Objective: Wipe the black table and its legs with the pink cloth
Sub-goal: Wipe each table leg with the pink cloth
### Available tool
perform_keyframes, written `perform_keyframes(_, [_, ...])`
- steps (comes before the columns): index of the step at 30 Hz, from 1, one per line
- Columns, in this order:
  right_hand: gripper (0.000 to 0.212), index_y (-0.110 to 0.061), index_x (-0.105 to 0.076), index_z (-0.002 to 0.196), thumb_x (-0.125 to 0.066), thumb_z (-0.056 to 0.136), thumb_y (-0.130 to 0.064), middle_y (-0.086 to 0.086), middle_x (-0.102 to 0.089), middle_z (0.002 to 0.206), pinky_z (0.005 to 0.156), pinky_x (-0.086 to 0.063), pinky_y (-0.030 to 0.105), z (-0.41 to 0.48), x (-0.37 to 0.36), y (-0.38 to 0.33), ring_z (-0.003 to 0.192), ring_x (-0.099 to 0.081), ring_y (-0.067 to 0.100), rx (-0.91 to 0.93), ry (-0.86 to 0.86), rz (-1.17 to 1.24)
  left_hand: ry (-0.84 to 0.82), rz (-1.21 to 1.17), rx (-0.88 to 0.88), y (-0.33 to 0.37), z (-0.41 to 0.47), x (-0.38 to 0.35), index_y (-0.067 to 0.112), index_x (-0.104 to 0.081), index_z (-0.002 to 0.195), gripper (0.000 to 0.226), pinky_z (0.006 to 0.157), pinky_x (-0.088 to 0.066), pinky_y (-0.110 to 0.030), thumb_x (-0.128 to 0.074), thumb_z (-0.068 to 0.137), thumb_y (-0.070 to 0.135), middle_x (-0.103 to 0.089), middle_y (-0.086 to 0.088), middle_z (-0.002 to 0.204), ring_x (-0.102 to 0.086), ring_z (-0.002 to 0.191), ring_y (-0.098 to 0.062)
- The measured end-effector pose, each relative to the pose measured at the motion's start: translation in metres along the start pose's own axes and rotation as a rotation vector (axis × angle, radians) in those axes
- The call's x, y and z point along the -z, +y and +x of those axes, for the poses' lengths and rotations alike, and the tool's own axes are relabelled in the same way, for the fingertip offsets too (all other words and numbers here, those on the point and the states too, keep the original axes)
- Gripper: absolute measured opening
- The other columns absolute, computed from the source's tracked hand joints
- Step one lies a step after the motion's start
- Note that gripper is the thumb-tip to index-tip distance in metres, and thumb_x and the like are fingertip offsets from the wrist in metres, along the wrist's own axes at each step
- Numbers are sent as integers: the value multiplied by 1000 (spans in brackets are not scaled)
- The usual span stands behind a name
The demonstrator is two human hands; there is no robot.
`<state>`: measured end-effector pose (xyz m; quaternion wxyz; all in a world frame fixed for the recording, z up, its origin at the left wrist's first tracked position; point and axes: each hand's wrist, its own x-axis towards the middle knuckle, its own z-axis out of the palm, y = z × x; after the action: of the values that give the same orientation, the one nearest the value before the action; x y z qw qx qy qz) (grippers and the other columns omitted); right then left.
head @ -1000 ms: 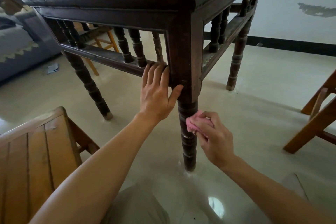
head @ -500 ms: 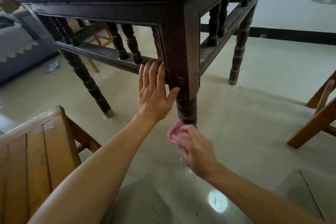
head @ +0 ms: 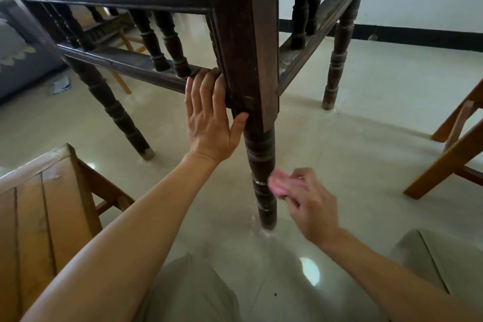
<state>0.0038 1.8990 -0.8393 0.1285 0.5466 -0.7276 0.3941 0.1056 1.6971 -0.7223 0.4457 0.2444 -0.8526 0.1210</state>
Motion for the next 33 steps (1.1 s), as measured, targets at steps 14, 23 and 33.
perform_keyframes(14, [19, -27, -77, 94, -79, 78, -19, 2, -62, 85, 40, -45, 23, -18, -12, 32, 51, -55, 16, -91, -81, -123, 19, -24, -3, -1, 0, -4, 6, -31, 136, 65, 117, -15, -53, -24, 96, 57, -46, -25, 136, -33, 134, -38])
perform_keyframes(23, [19, -26, -72, 85, -78, 74, -12, -3, -61, 97, 50, -42, 16, -5, -42, -22, 66, -55, 8, -47, -143, 43, 28, -27, 13, 1, -1, -5, 6, -30, 136, 65, 117, -16, -53, -25, 96, 56, -45, -26, 137, -32, 134, -38])
perform_keyframes(33, [27, -28, -76, 89, -52, 79, -37, -1, -61, 90, 51, -37, 22, -14, -27, 36, 57, -60, 21, -304, -52, -47, 38, -40, 5, -1, 0, -7, 6, -31, 136, 65, 118, -14, -52, -24, 96, 57, -46, -25, 137, -33, 134, -39])
